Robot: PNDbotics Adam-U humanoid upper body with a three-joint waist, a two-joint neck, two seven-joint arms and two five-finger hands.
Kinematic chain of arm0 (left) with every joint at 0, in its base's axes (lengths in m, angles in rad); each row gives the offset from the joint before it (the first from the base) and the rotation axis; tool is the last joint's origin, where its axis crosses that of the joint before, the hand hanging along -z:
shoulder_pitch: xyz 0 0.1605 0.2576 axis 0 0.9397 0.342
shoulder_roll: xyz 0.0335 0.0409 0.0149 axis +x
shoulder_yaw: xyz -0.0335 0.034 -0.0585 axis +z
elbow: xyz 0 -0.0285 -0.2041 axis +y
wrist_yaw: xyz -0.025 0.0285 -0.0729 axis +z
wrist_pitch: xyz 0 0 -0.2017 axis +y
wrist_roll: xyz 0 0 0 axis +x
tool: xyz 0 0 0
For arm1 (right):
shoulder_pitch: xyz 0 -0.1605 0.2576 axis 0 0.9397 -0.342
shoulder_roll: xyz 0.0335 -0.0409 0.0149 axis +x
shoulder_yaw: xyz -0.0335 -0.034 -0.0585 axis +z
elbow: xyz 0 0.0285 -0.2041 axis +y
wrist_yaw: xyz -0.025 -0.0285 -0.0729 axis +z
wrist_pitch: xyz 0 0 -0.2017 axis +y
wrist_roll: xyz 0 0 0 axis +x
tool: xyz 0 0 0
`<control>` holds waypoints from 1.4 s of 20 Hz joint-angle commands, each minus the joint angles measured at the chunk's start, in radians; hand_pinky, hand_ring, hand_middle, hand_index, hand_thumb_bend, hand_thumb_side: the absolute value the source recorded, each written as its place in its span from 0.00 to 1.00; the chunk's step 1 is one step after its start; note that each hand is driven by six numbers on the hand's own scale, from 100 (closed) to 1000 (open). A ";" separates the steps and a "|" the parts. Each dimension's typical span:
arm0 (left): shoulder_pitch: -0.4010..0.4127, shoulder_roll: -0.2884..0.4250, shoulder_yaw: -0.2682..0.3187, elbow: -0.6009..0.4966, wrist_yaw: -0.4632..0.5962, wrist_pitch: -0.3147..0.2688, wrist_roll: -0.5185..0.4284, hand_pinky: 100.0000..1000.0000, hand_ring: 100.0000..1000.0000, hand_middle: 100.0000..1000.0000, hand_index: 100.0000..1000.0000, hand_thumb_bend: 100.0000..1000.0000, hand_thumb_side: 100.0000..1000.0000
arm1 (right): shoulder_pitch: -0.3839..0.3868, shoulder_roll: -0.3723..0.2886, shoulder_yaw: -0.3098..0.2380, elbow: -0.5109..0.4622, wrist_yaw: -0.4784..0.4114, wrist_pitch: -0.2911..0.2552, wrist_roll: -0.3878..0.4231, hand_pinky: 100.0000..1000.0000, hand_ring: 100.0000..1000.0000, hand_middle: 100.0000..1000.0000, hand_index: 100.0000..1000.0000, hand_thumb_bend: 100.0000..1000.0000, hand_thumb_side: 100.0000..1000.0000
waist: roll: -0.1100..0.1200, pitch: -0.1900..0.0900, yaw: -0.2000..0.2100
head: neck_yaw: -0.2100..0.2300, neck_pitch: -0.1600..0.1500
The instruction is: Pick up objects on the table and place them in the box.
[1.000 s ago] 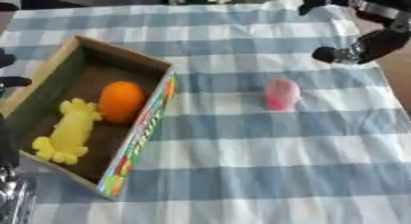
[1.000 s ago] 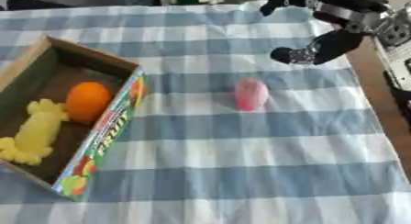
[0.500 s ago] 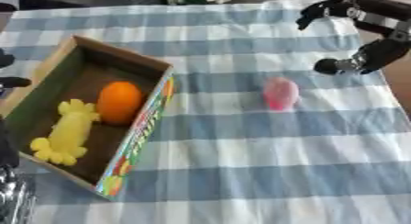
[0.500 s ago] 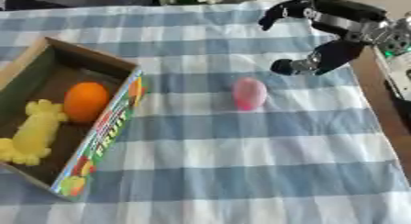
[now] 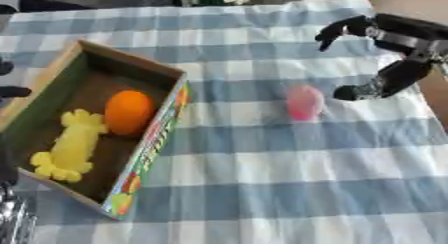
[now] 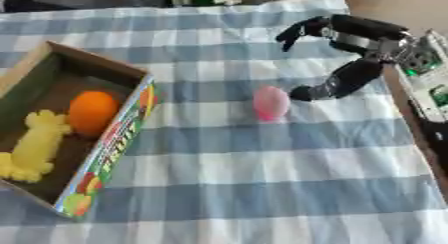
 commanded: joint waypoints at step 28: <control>-0.010 0.004 0.001 -0.017 -0.001 0.000 -0.007 0.45 0.66 0.59 0.72 0.00 0.69 | 0.053 0.096 -0.013 0.001 0.183 -0.012 -0.073 0.88 0.91 0.61 0.84 0.19 0.59 | -0.002 -0.007 0.008 | -0.012 -0.022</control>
